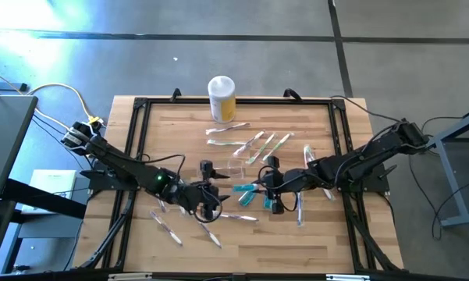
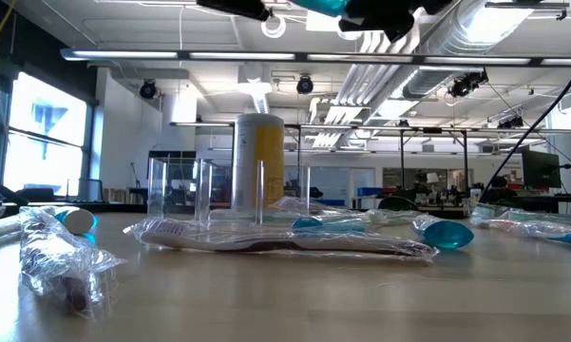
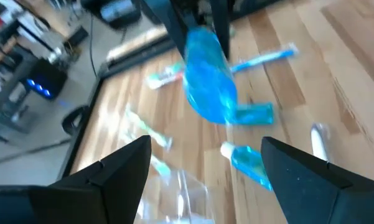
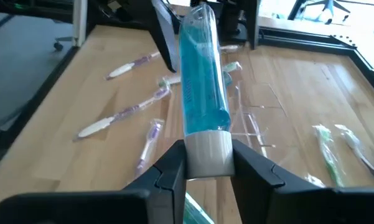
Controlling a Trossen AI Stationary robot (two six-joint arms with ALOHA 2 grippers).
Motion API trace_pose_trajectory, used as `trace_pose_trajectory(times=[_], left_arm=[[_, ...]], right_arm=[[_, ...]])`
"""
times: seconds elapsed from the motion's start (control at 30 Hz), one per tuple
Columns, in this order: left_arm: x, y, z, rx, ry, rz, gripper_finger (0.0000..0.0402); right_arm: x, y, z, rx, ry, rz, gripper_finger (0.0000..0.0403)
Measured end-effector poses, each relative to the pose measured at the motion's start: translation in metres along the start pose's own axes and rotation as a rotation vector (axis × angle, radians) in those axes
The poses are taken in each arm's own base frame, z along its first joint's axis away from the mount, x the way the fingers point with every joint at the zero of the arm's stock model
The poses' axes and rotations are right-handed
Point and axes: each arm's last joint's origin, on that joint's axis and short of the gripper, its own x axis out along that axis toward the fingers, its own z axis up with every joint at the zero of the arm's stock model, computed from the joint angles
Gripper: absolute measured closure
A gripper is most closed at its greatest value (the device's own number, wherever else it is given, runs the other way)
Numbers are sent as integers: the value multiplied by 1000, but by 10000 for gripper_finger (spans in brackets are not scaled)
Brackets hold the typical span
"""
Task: Pick & Place toothbrushing station
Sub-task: Put the mouthwash bottle into the transparent organizer
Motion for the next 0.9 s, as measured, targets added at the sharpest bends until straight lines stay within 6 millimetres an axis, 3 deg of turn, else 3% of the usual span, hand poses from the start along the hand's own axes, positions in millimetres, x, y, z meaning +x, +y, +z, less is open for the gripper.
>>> trace_pose_trajectory(times=[0.43, 0.73, 0.9], left_arm=[[-1, 2, -16, 52, 139, 94, 103], [-33, 26, -34, -29, 307, 173, 103], [-39, 31, -36, -79, 315, 198, 103]], right_arm=[[3, -14, -7, 86, 76, -73, 314], [3, -21, -13, 95, 132, -153, 314], [3, -21, -13, 80, 134, -154, 314]])
